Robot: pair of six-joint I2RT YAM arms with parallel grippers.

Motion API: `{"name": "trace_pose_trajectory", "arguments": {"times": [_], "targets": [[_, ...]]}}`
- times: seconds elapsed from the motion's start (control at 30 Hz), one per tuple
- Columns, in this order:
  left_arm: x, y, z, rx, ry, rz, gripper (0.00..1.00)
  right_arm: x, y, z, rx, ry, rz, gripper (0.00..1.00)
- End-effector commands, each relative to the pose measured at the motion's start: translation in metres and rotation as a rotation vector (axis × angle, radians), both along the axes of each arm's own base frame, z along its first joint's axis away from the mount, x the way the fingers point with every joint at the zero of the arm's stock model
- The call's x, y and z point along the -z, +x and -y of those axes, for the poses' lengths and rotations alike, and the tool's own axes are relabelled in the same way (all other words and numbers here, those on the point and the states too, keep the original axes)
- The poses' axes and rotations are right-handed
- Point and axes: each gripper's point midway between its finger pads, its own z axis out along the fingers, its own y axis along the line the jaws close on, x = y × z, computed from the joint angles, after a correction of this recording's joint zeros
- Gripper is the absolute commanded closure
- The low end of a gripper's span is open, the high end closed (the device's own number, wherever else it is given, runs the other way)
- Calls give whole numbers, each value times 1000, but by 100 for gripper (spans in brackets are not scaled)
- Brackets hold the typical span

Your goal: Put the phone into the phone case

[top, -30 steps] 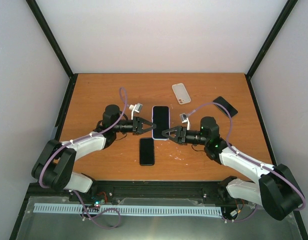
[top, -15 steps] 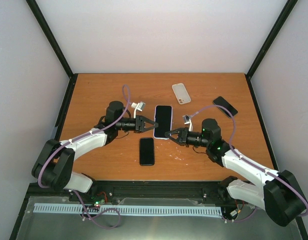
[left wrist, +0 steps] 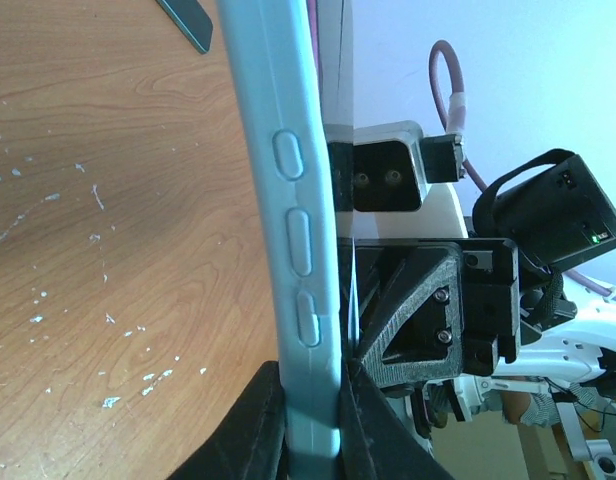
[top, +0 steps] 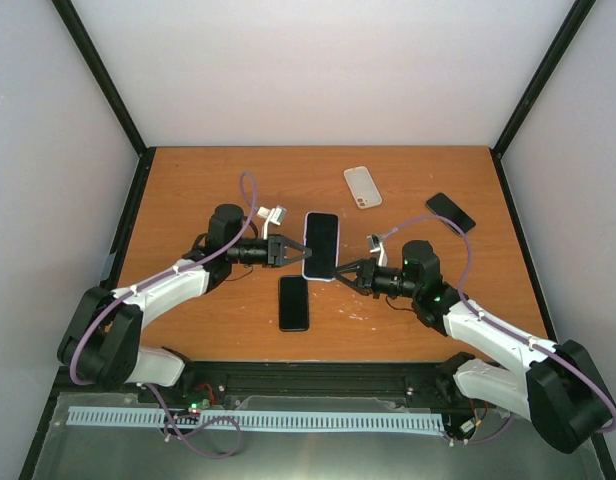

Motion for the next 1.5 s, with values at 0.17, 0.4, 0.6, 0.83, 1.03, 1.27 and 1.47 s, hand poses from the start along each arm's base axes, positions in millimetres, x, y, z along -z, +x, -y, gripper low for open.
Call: {"name": "trace_pose_trajectory", "arguments": {"times": [0.17, 0.4, 0.6, 0.83, 1.03, 1.27, 1.47], "targets": [[-17, -7, 1, 26, -88, 48, 81, -41, 0, -11, -87, 50, 203, 95], [-15, -12, 6, 48, -92, 42, 82, -54, 3, -18, -126, 49, 241, 96], [-25, -7, 5, 24, -112, 81, 98, -34, 6, -17, -74, 35, 127, 58], [-34, -3, 6, -2, -143, 70, 100, -29, -5, -30, -98, 65, 109, 58], [-36, 0, 3, -42, -143, 62, 100, -25, -8, -34, -104, 53, 111, 70], [-44, 1, 2, -71, -183, 21, 100, -22, -16, -42, -158, 41, 174, 87], [-49, 1, 2, -75, -218, -42, 100, -21, -22, -43, -229, -18, 328, 87]]}}
